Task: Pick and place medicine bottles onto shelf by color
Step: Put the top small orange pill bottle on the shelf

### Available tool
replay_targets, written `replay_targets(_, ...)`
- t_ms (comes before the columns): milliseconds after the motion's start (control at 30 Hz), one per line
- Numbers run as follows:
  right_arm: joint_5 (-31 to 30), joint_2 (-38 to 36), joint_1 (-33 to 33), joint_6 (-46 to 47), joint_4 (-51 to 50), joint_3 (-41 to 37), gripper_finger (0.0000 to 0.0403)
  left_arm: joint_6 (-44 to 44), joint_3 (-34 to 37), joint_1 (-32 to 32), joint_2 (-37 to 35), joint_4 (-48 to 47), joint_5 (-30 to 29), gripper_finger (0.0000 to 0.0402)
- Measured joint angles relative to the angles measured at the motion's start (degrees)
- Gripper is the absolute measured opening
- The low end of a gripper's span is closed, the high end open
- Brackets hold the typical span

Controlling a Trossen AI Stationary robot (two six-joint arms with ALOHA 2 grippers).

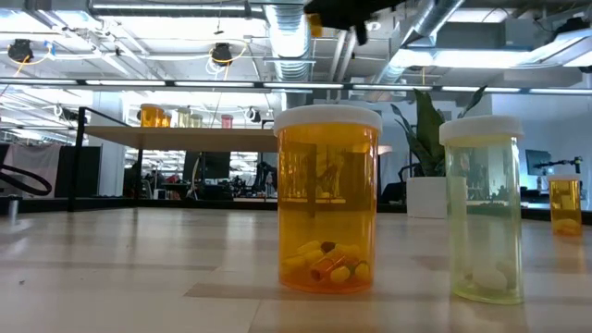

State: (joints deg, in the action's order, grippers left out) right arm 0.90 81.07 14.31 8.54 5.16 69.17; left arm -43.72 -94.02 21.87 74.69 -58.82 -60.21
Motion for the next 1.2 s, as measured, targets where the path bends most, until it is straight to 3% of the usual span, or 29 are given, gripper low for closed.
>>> replay_targets(300, -5.54, 11.48, -0.13, 1.00, 18.19, -0.02, 0.0129, 0.26, 0.00, -1.05, -3.25, -2.89, -6.42, 0.0174)
replay_targets(567, -22.44, 18.89, -1.18, 3.34, 27.05, 0.03, 0.0129, 1.20, 0.00, -5.11, -6.84, -6.93, -13.79, 0.0174)
replay_targets(900, -22.24, 31.30, -1.16, 5.12, 27.18, 11.03, 0.0129, 8.61, 0.02, -11.67, -10.88, -8.40, -11.97, 0.0174)
replay_targets(1200, -22.21, 34.53, 1.15, -2.48, 20.59, 18.47, 0.0129, 5.18, 0.05, -12.50, -13.78, -15.52, -10.66, 0.0174)
